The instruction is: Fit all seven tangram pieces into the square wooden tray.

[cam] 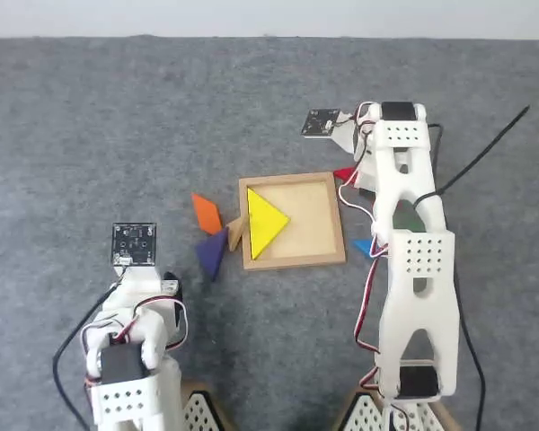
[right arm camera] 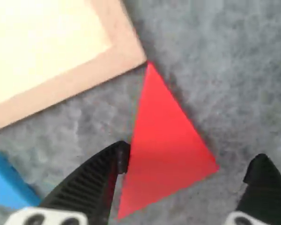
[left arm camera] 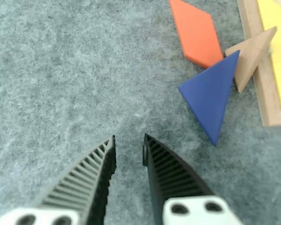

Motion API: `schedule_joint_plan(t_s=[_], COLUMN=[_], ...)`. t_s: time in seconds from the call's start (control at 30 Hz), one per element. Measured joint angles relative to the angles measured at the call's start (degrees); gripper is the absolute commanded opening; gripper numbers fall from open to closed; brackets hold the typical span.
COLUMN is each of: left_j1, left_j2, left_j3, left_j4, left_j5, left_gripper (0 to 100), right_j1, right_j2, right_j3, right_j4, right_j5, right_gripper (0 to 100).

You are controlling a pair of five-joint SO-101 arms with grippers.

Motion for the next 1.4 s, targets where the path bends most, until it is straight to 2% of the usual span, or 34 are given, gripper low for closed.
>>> schedule_joint_plan(t_s=[0.1, 0.23, 0.63, 0.83, 1.17, 1.3, 1.4], left_j1=[0.0, 0.0, 0.0, 0.0, 0.0, 0.0, 0.0], left_j2=[0.0, 0.0, 0.0, 0.0, 0.0, 0.0, 0.0], left_j3=[0.0, 0.0, 0.0, 0.0, 0.0, 0.0, 0.0], left_j4=[0.0, 0.0, 0.0, 0.0, 0.0, 0.0, 0.0], left_j5=[0.0, 0.0, 0.0, 0.0, 0.0, 0.0, 0.0], left_gripper=[9, 9, 9, 9, 9, 9, 9], right_j1=[0.0, 0.2, 1.7, 2.7, 2.1, 0.4, 1.0], right_j2=[0.4, 0.6, 1.3, 1.3, -0.7, -2.3, -2.3], right_j3=[-0.4, -0.9, -3.3, -9.2, -15.3, -15.4, -14.5], right_j4=[0.0, 0.1, 1.9, 9.5, 10.5, 10.5, 10.5], right_j5=[0.0, 0.2, -1.4, -2.3, -11.8, -12.0, -10.5], right_gripper=[26.4, 25.6, 25.5, 25.5, 25.8, 26.2, 30.4])
